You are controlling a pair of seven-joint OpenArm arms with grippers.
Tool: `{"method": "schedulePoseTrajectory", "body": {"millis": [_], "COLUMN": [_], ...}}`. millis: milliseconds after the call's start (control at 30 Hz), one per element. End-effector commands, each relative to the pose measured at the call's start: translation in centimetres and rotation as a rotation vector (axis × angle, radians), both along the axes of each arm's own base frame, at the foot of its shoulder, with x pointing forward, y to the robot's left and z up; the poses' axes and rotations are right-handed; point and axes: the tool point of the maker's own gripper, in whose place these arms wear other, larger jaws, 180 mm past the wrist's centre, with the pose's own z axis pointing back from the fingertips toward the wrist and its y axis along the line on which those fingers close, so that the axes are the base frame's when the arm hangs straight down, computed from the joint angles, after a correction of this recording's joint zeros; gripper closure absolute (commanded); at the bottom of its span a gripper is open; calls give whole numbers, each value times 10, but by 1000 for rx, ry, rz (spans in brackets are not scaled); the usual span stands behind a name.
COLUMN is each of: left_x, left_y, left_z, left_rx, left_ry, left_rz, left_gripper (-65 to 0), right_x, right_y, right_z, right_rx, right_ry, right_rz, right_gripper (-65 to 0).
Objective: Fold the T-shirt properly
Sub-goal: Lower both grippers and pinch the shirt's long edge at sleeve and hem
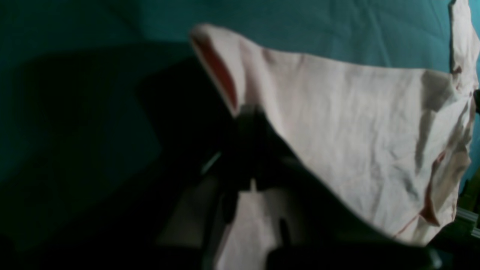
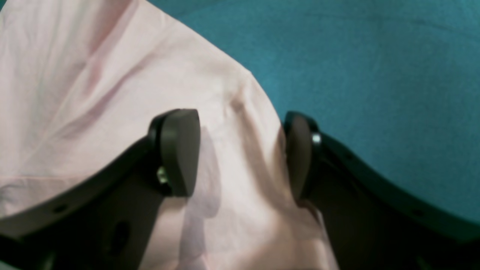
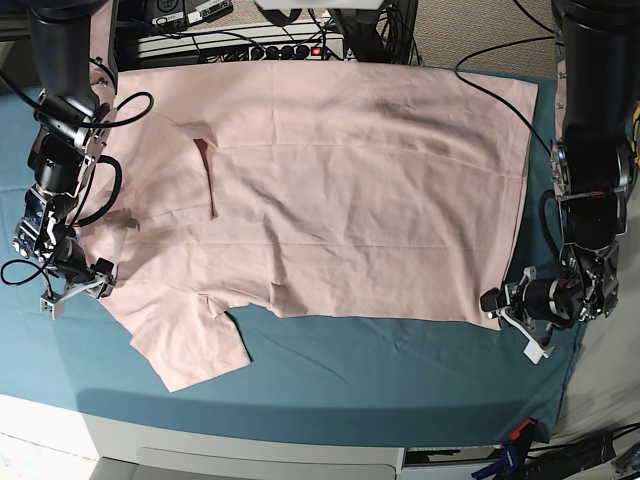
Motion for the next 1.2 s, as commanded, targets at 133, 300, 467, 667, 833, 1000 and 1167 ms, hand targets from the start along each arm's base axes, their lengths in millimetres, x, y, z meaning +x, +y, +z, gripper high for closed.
{"method": "schedulePoseTrajectory", "body": {"millis": [133, 300, 467, 667, 833, 1000, 1167], "left_x": [20, 20, 20, 20, 22, 24, 19], "left_y": [5, 5, 5, 5, 3, -6, -9], "left_z": [26, 26, 26, 26, 30, 44, 59], "left_rx": [-10, -10, -10, -10, -28, -96, -179], "left_ry": [-75, -74, -75, -75, -92, -155, -189], "left_rz": [13, 13, 13, 13, 17, -28, -69], "left_gripper": [0, 0, 0, 0, 0, 0, 0], "right_x": [12, 17, 20, 20, 18, 16, 11], "right_y": [5, 8, 6, 4, 0, -7, -2], "right_z": [20, 26, 30, 29, 28, 31, 35], "right_rx": [26, 35, 26, 3, -39, -55, -47], "right_ry": [-61, -106, -135, -129, -115, -115, -124], "right_rz": [55, 69, 63, 69, 80, 78, 175], "right_gripper": [-354, -351, -317, -1, 0, 0, 0]}}
